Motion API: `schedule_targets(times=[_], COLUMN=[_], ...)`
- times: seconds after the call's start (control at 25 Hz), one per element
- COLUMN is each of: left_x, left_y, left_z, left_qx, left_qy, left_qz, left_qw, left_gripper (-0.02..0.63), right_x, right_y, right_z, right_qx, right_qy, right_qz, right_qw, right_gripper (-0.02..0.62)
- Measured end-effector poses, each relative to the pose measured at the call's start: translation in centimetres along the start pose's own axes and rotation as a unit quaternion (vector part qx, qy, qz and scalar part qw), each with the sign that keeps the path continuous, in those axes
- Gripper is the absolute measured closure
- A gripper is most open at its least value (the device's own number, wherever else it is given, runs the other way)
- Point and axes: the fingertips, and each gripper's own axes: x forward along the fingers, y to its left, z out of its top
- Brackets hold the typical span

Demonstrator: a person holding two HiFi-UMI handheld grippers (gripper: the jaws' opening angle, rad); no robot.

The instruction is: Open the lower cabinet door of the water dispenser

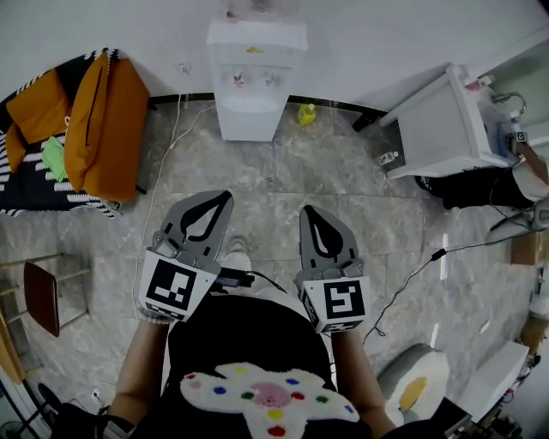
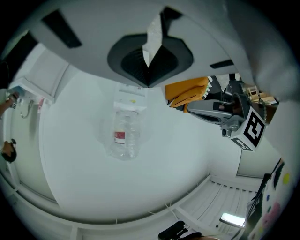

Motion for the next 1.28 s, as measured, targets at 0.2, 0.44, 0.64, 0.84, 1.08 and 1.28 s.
schedule_targets(times=[0.2, 0.44, 0.64, 0.84, 1.08, 1.28], left_x=[1.6, 2.7, 3.1, 3.1, 3.0, 3.5], left_y=[2.5, 4.4, 5.3, 6.2, 6.6, 6.6], left_z=[0.5, 0.5, 0.7, 0.7, 0.0, 0.4], left_qx=[-0.006, -0.008, -0.01, -0.015, -0.024, -0.023], left_qy=[-0.004, -0.008, -0.017, -0.021, -0.013, -0.018], left_qz=[0.0, 0.002, -0.002, 0.002, 0.006, 0.011], left_qw=[1.0, 0.9999, 0.9998, 0.9997, 0.9996, 0.9995], left_gripper=[0.594, 0.594, 0.594, 0.594, 0.592, 0.592], right_x=[2.5, 4.5, 5.4, 5.7, 6.0, 6.6], right_y=[-0.6, -0.8, -0.7, -0.5, -0.2, -0.6], right_z=[1.2, 1.5, 2.2, 2.2, 1.7, 1.9], right_qx=[0.0, -0.003, -0.002, -0.002, -0.001, -0.007], right_qy=[-0.008, -0.008, -0.014, -0.01, -0.004, -0.007], right_qz=[-0.003, -0.006, -0.012, -0.015, -0.01, 0.001], right_qw=[1.0, 1.0, 1.0, 1.0, 1.0, 1.0], right_gripper=[0.592, 0.592, 0.592, 0.592, 0.592, 0.592])
